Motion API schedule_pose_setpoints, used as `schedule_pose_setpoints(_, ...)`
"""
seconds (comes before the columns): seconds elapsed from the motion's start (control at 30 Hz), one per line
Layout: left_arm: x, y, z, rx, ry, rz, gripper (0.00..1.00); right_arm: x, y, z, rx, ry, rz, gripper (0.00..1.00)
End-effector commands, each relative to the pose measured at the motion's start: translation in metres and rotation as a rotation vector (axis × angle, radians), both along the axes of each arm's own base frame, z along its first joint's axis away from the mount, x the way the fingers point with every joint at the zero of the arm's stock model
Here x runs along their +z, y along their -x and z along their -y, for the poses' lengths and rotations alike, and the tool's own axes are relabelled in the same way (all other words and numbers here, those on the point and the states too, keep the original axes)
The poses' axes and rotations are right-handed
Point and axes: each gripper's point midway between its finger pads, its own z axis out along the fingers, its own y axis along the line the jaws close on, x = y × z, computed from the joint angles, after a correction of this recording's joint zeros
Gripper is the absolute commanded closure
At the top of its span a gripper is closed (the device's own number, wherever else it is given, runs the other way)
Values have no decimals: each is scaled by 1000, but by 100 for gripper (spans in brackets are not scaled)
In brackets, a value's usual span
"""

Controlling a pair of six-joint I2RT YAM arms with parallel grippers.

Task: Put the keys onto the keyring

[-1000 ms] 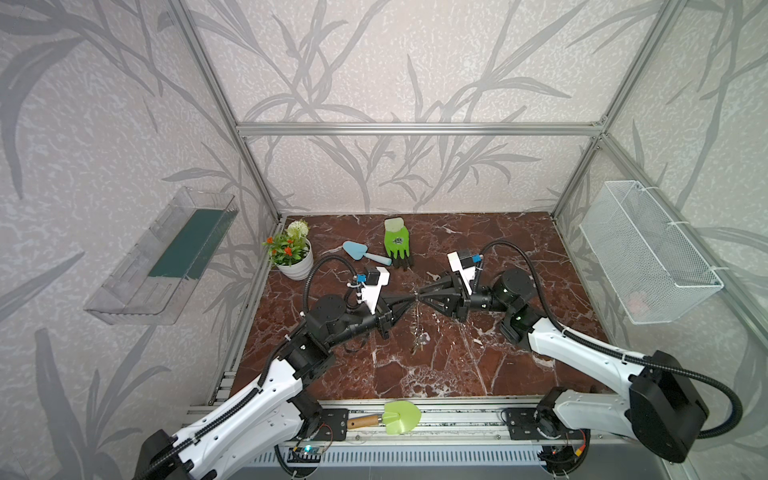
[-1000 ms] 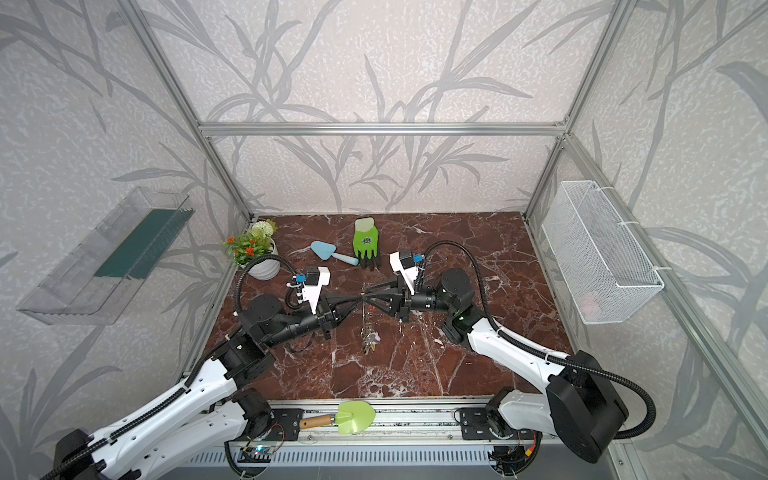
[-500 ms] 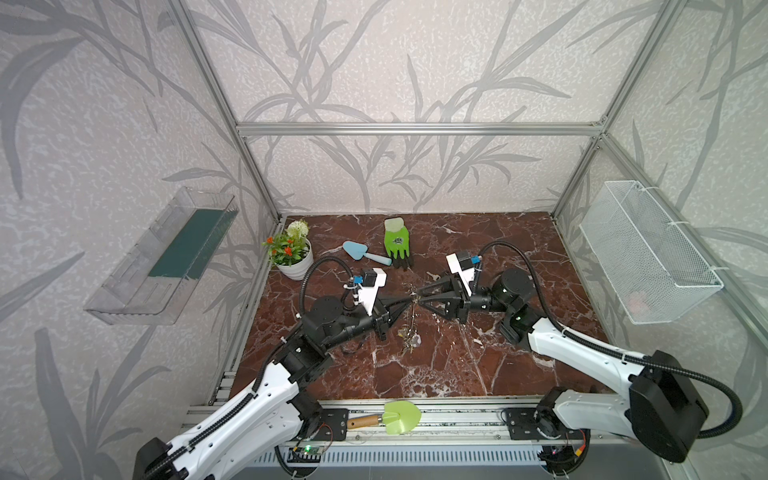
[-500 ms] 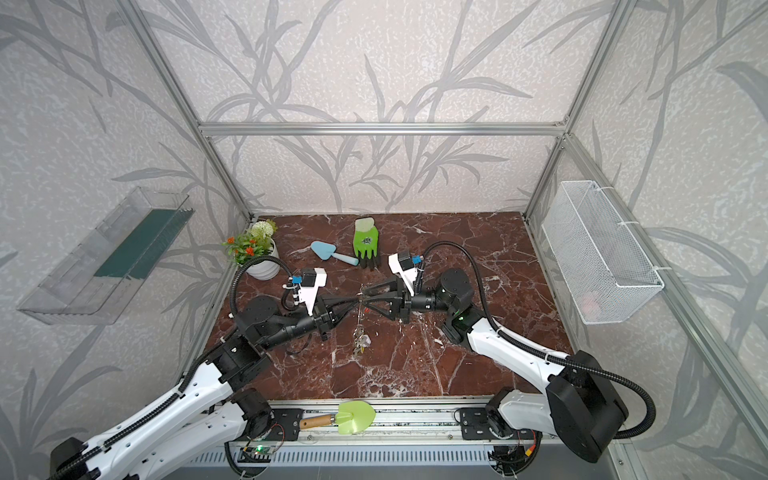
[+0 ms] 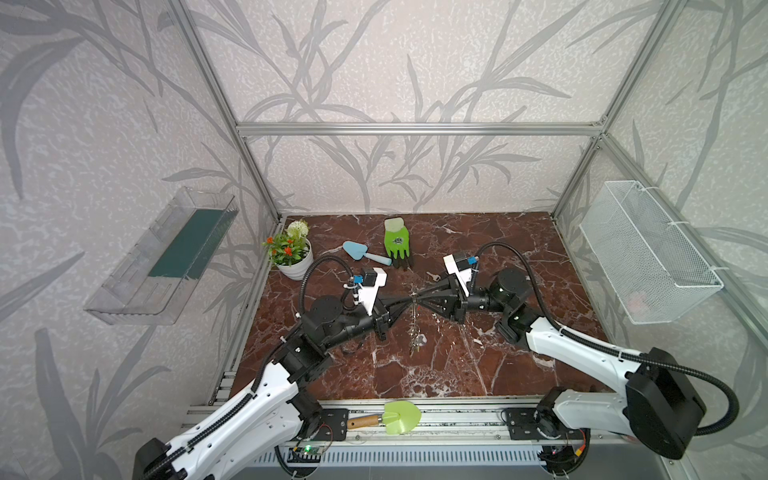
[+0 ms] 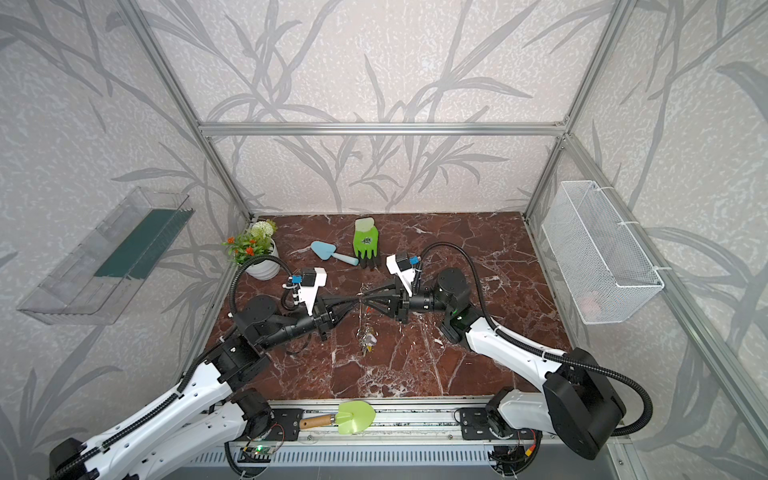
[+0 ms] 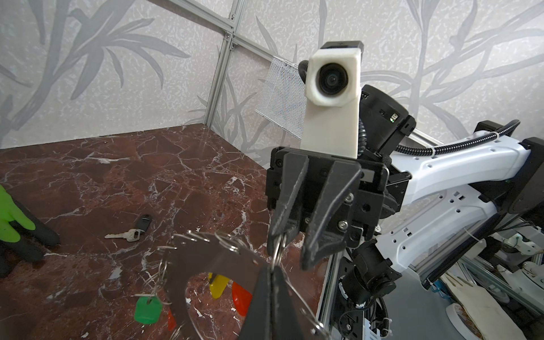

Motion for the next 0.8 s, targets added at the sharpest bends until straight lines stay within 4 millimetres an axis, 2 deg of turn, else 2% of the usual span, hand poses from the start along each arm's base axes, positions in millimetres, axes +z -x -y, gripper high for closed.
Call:
schedule_pose_setpoints(0.0,34,5,-1,-17,58,84,100,15,0,-3,3,-25,38,88)
schedule_pose_setpoints(0.17,32,5,-1,-16,55,79,100,13,-2,-3,-5,-24,34,100)
schedule_pose_setpoints(0.27,29,3,-1,-9,56,63,100,14,-2,-3,-7,-31,32,100)
schedule_pose_setpoints(0.33,27,1,-1,-2,57,54,87,14,-3,-2,-13,-36,29,100)
schedule_pose_setpoints(0.4,24,-2,-1,13,62,49,82,16,-3,-2,-11,-44,29,100)
schedule_pose_setpoints(0.77,14,-4,5,-12,52,26,74,19,0,-1,2,-64,20,100)
